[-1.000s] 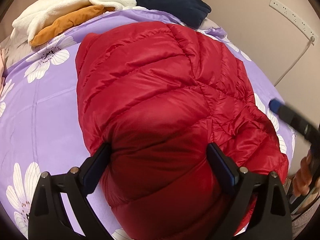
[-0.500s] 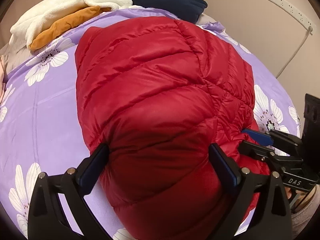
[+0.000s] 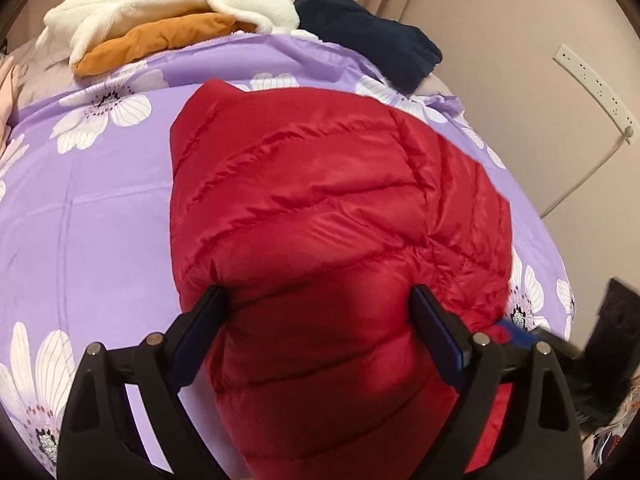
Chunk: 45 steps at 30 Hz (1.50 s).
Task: Fold large clothes
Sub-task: 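Press the folded jacket flat with both grippers and open them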
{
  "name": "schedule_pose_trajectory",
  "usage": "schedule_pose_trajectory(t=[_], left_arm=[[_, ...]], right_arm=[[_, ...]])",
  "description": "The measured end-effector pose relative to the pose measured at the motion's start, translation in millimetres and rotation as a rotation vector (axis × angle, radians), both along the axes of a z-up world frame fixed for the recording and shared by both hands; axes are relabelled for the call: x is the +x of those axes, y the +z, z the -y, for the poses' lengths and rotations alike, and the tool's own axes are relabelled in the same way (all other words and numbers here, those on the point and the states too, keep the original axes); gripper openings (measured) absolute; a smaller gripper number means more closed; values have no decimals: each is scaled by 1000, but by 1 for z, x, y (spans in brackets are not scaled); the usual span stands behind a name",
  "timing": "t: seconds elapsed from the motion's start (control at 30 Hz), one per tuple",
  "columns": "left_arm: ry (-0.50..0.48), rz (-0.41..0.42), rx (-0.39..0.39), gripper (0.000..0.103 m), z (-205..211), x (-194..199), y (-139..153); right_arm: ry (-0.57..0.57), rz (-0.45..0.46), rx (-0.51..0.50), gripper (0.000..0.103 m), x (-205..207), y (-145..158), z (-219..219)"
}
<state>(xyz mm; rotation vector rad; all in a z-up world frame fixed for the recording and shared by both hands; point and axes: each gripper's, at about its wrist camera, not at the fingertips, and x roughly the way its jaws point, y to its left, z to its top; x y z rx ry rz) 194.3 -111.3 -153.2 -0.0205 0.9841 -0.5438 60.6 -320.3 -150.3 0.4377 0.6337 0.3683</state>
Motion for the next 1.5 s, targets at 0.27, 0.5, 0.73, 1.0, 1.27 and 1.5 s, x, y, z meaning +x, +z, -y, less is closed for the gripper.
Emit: schedule_pose_trajectory(t=[0.27,0.5,0.73,1.0,1.27,1.5], left_arm=[[-46,3,40,92,11,1,-2],[-60,-4,71,93,19,5,-7],[-53,-10,81,96,22,5,-10],[-41,-10,67,97,19,4,-10],[-48,-1,94,98,23,0,-13],[-42,6,112,97,22,-5,-12]], right_arm=[[-29,38,-139,33,69,41,-7],[-16,-191,-200,32,123,0,-12],[-33,-186,-175,29,111,1,-4],[55,4,-173,29,47,44,-26],[81,-89,-291,29,29,-4,-49],[53,-79,-215,29,32,-23,-41]])
